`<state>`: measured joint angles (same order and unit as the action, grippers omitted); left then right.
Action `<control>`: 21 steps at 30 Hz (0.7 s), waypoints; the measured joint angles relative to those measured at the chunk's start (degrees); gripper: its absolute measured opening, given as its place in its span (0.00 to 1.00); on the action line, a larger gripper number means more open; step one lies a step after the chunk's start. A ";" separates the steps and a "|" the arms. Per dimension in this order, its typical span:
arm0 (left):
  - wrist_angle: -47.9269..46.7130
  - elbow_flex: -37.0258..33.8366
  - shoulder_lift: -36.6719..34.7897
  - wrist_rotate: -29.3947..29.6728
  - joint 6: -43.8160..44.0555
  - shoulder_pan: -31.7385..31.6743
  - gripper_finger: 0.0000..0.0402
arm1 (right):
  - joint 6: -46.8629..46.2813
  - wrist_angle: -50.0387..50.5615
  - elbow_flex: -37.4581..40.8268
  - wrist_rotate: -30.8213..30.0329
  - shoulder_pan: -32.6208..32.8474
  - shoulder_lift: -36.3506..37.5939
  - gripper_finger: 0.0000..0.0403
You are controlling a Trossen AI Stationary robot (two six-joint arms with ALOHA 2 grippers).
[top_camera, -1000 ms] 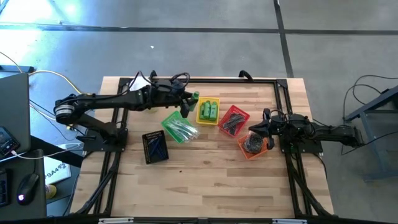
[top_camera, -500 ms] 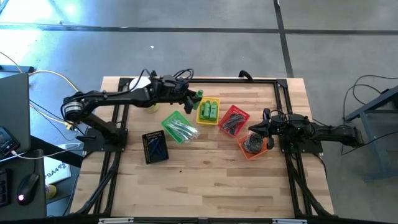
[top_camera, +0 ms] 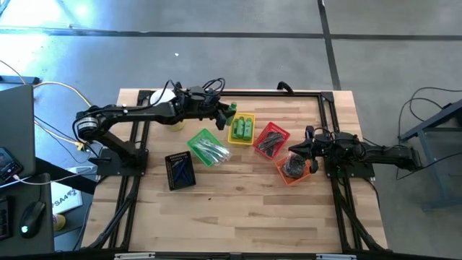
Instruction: Pick & Place Travel size toiletries
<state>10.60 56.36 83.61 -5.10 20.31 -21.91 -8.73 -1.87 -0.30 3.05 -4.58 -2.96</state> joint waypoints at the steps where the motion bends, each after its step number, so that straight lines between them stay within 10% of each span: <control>1: 0.19 0.00 0.00 0.09 0.65 0.00 0.35 | -0.02 -0.01 -0.01 -0.11 0.00 0.00 0.00; 21: -9.65 11.92 13.82 1.41 8.55 0.20 0.35 | -0.02 -0.36 -0.01 0.09 -0.01 0.00 0.00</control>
<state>0.95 68.28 97.43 -3.69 28.86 -21.71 -8.75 -2.23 -0.31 3.14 -4.59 -2.96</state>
